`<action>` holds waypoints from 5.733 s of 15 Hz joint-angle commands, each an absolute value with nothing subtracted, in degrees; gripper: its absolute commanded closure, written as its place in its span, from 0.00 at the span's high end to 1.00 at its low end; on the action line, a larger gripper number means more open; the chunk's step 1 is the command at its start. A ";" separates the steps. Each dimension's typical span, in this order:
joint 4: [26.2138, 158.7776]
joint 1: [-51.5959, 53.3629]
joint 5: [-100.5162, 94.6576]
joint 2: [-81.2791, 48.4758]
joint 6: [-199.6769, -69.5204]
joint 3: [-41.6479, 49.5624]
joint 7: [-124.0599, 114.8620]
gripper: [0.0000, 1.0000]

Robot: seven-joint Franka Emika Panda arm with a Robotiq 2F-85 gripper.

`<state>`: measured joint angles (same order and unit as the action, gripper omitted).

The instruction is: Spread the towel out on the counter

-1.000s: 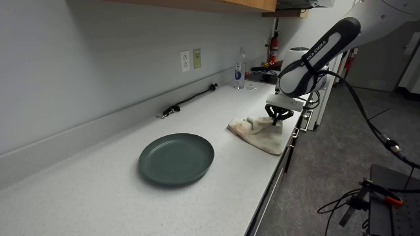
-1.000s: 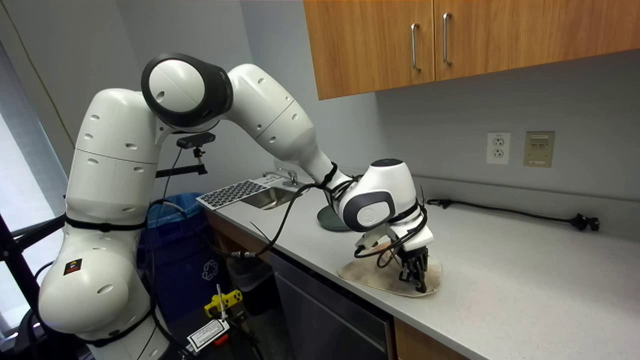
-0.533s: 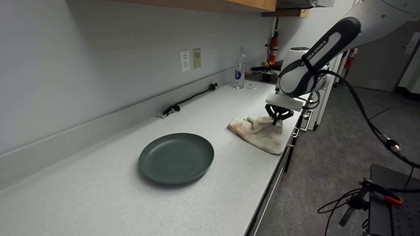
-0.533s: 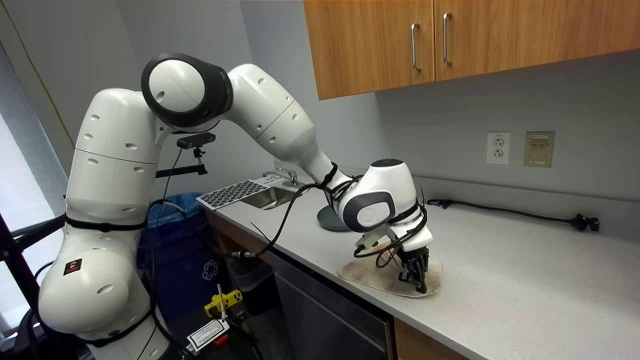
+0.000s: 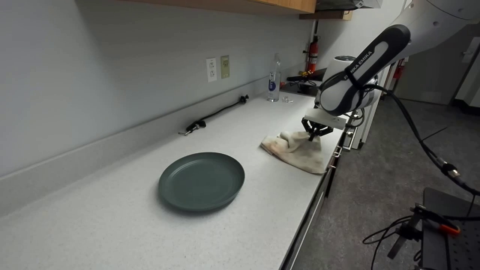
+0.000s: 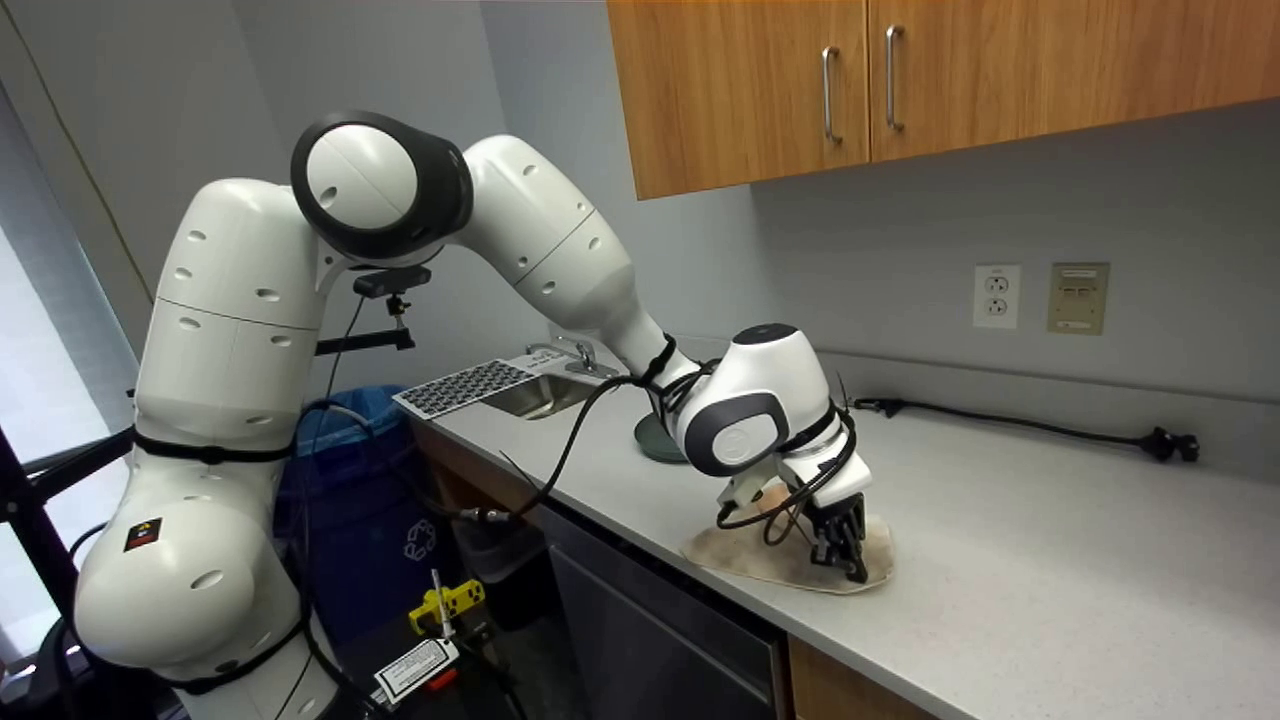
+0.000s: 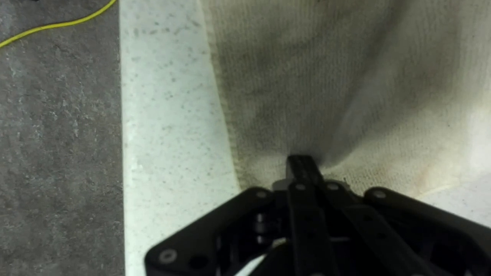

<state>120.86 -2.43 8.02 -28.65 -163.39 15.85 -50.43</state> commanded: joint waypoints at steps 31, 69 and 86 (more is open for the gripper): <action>120.37 -13.73 15.41 -31.65 -176.70 3.70 -20.52 0.00; 120.07 -20.93 17.81 -31.57 -178.54 -4.88 -13.40 0.78; 128.51 -23.78 16.27 -22.15 -183.61 -7.29 -13.11 1.00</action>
<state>122.97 -22.03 16.13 -27.80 -181.03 -5.48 -14.61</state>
